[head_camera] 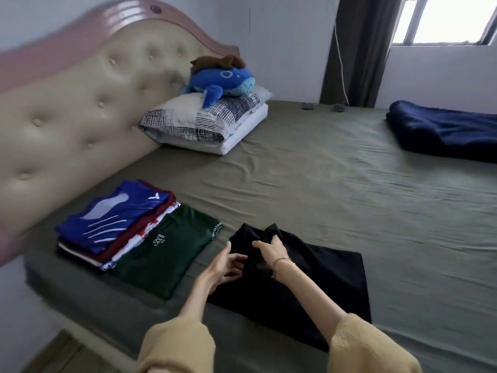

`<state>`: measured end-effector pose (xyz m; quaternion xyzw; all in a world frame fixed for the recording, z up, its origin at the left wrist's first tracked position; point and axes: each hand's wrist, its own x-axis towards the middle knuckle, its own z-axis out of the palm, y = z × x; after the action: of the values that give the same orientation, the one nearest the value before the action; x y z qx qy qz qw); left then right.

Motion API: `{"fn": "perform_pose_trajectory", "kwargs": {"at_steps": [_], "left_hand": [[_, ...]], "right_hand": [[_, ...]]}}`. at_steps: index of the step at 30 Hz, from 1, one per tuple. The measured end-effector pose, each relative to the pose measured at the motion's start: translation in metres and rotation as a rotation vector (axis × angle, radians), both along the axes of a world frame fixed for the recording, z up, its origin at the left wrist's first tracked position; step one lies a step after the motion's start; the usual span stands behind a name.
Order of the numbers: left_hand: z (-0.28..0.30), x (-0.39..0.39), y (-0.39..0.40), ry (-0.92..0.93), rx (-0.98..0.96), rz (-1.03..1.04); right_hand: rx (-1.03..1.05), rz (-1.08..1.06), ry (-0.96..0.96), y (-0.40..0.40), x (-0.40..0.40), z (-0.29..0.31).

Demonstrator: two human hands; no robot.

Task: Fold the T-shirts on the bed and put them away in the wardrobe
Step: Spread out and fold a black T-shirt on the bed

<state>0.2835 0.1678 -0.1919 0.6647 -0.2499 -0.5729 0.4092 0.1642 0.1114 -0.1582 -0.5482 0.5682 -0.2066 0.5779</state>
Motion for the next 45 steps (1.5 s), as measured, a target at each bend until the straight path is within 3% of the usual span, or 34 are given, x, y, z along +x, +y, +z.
{"fn": "perform_pose_trajectory", "kwargs": {"at_steps": [4, 6, 10, 13, 18, 21, 25, 28, 30, 32, 35, 38, 45], "left_hand": [[-0.007, 0.013, -0.001, 0.094, 0.026, 0.008], [-0.005, 0.013, 0.0, 0.055, 0.018, -0.011], [-0.007, 0.007, 0.001, -0.107, -0.051, 0.019], [-0.013, 0.0, 0.001, -0.251, -0.112, 0.07], [-0.015, -0.001, 0.003, -0.239, -0.202, 0.114], [-0.015, 0.002, 0.0, -0.338, -0.179, 0.131], [-0.003, -0.003, -0.003, -0.726, -0.071, 0.105], [0.009, -0.021, -0.004, -1.249, 0.087, -0.044], [0.01, -0.037, -0.005, -1.477, 0.037, -0.066], [0.009, -0.055, -0.008, -1.47, -0.141, -0.131], [0.005, -0.089, -0.01, -1.225, -0.304, -0.469], [0.002, -0.11, -0.007, -1.171, -0.257, -0.71], [0.0, -0.119, 0.003, -1.285, -0.191, -0.797]], "right_hand": [[0.06, 0.076, -0.009, 0.007, 0.019, -0.005], [0.063, 0.126, -0.022, 0.009, 0.02, -0.01], [-0.197, 0.215, 0.082, 0.01, 0.008, -0.018], [-0.324, 0.136, 0.156, 0.007, -0.01, -0.021], [-0.475, -0.054, 0.376, 0.004, -0.059, -0.019], [-0.479, -0.105, 0.575, 0.004, -0.091, -0.022], [-0.326, -0.302, 0.745, 0.003, -0.125, -0.022], [-0.179, -0.504, 0.68, 0.006, -0.141, -0.023], [-0.122, -0.569, 0.62, 0.008, -0.146, -0.026], [-0.065, -0.564, 0.577, 0.01, -0.148, -0.025], [-0.023, -0.486, 0.543, 0.01, -0.151, -0.023], [-0.029, -0.432, 0.494, 0.009, -0.155, -0.023], [-0.132, -0.43, 0.372, 0.009, -0.179, -0.027]]}}
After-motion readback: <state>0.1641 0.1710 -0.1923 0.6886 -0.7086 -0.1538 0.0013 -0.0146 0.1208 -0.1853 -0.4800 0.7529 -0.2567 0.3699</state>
